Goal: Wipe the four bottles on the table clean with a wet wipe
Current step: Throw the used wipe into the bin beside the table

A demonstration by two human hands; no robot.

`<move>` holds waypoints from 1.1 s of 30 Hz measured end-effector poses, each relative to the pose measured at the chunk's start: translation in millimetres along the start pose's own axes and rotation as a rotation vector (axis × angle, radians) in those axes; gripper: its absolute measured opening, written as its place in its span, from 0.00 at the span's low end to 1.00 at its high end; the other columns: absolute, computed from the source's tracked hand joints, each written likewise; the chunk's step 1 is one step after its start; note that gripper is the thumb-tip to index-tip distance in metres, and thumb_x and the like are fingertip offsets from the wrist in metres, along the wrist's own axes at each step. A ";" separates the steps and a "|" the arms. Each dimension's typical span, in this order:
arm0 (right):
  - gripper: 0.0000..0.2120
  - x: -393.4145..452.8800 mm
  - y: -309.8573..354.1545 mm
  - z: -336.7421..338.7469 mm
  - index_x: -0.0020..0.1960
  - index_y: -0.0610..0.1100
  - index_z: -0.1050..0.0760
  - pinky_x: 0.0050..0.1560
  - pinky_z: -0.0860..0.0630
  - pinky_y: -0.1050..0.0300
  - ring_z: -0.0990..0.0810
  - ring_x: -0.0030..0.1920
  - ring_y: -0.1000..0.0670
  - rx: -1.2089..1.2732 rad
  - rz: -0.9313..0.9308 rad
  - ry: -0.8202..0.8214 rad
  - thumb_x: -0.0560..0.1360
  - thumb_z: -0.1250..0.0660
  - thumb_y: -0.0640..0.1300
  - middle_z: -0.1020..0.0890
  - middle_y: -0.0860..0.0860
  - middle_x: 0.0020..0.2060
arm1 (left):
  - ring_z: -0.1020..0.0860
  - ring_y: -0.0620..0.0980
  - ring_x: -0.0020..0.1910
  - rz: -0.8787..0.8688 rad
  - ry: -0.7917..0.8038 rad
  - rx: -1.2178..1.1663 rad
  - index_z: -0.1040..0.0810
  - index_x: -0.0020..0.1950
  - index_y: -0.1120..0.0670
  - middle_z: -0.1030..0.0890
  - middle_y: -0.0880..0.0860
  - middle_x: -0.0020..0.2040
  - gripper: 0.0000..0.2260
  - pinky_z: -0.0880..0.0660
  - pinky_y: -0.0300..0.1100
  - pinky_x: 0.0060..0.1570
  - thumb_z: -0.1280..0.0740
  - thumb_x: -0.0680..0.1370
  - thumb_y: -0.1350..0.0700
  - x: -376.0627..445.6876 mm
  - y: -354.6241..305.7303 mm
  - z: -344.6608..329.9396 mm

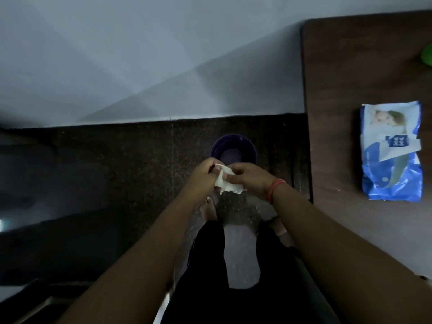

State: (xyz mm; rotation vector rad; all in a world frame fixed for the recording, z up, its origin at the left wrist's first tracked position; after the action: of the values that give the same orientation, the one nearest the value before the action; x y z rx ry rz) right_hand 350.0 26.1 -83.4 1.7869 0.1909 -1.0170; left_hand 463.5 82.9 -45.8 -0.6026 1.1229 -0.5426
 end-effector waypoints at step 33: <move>0.31 294.5 -249.7 78.9 0.81 0.47 0.49 0.71 0.31 0.49 0.30 0.71 0.40 -0.061 -0.316 -0.552 0.82 0.39 0.43 0.33 0.42 0.75 | 0.27 0.63 0.67 0.027 0.259 0.548 0.34 0.75 0.59 0.26 0.62 0.70 0.22 0.28 0.54 0.65 0.38 0.83 0.55 344.5 263.7 -125.4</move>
State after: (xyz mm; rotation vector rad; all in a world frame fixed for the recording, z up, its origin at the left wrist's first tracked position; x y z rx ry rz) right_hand 354.5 -17.0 -475.1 1.3823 0.1586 -1.6708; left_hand 488.6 20.0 -492.3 -0.0411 1.1559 -0.8833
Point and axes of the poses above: each hand's wrist, its own x-axis towards the middle knuckle, its own z-axis out of the back of the hand, y = z × x, the point moved 9 cm from there along x, towards the middle knuckle
